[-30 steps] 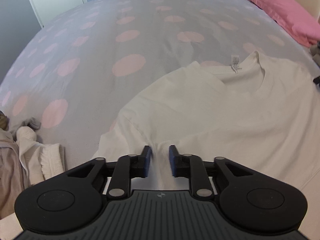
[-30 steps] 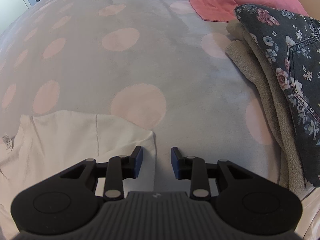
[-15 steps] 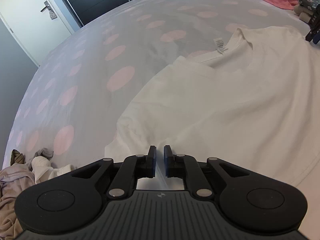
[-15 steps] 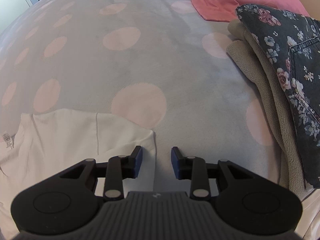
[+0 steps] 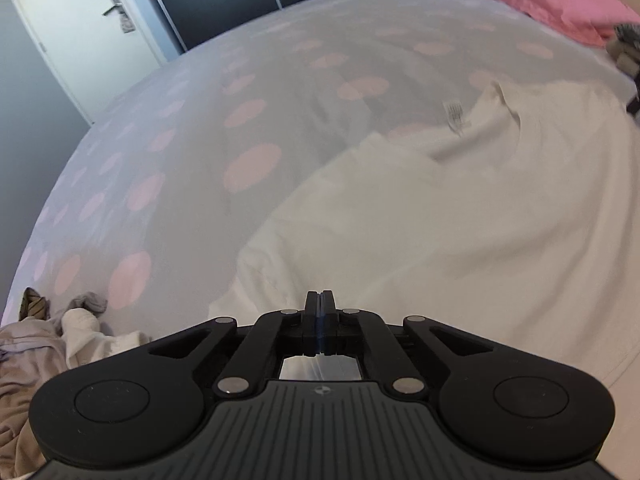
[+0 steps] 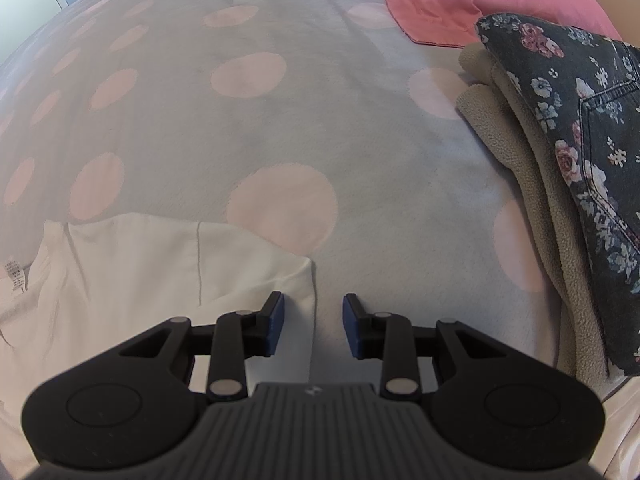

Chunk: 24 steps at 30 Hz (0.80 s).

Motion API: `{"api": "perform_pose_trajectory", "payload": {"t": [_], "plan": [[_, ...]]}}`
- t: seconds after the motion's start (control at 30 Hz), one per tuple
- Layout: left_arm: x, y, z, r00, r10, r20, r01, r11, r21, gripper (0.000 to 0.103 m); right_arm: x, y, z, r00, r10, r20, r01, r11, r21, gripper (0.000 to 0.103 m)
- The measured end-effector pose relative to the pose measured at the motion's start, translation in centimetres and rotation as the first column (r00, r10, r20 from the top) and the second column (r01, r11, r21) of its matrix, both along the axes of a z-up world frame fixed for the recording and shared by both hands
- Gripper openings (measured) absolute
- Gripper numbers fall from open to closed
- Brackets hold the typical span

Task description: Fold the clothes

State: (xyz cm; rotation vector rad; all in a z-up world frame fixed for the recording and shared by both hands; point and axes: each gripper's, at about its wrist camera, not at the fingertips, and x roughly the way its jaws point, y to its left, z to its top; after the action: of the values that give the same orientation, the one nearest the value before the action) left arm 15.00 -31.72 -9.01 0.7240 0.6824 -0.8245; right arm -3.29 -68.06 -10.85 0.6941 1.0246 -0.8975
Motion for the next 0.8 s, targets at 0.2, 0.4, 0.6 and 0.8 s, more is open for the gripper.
{"api": "perform_pose_trajectory", "payload": {"t": [0.2, 0.4, 0.6, 0.8], "plan": [[1.8, 1.2, 0.8, 0.998, 0.061, -0.011, -0.061, 0.998, -0.010, 0.000, -0.1, 0.0, 0.1, 1.000, -0.009, 0.009, 0.008, 1.000, 0.006, 0.035], [3.2, 2.1, 1.4, 0.993, -0.020, -0.119, 0.006, 0.994, -0.112, 0.023, 0.1, -0.1, -0.4, 1.000, -0.002, 0.000, 0.002, 1.000, 0.013, 0.035], [1.0, 1.2, -1.2, 0.988, -0.155, 0.000, 0.155, 0.987, -0.028, 0.027, 0.4, -0.3, -0.7, 1.000, 0.011, -0.006, -0.011, 1.000, 0.007, 0.036], [0.1, 0.6, -2.9, 0.978, -0.201, 0.060, 0.201, 0.979, 0.019, 0.027, 0.6, -0.5, -1.0, 1.000, 0.014, -0.005, -0.014, 1.000, 0.007, 0.036]]}}
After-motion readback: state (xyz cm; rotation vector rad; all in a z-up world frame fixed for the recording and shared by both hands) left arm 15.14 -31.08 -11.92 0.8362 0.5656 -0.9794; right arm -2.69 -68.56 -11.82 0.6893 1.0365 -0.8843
